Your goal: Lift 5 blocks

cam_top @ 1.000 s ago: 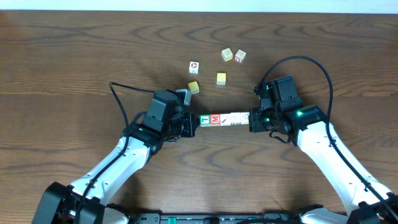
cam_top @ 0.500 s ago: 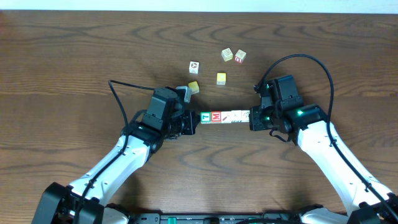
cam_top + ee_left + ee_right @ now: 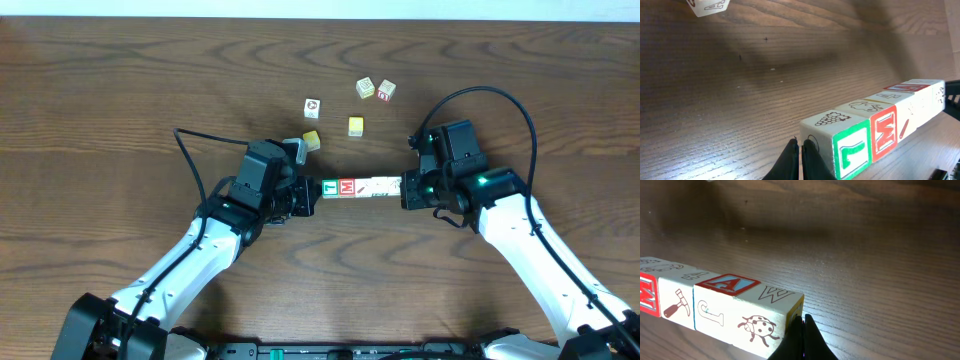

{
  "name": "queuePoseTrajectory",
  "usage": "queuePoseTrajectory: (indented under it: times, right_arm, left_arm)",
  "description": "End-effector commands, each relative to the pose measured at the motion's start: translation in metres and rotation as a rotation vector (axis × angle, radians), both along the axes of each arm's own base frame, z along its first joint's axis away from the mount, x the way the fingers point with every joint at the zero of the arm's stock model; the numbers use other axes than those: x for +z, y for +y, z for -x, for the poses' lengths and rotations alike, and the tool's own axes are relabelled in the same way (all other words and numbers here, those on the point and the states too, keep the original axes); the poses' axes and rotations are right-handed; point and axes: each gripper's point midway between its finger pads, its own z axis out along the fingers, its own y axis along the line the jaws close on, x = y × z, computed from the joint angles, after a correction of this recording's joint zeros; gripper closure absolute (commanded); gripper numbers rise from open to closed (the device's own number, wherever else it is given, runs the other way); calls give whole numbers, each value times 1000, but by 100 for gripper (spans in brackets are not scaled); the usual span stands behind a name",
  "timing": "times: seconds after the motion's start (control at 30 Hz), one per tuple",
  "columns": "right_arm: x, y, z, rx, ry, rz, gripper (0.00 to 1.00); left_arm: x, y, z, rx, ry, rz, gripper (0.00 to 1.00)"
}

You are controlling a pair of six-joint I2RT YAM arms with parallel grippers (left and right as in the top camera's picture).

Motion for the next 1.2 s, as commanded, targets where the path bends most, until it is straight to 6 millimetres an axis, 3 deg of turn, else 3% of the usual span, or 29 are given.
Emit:
queuePoseTrajectory:
  times: [0.0, 1.17]
  right_arm:
    - [40, 65, 20, 212, 13, -281, 99]
    - [44, 65, 17, 212, 3, -280, 99]
  left_arm:
    - [54, -43, 8, -176, -81, 162, 93]
    - [64, -44, 2, -179, -107, 162, 93]
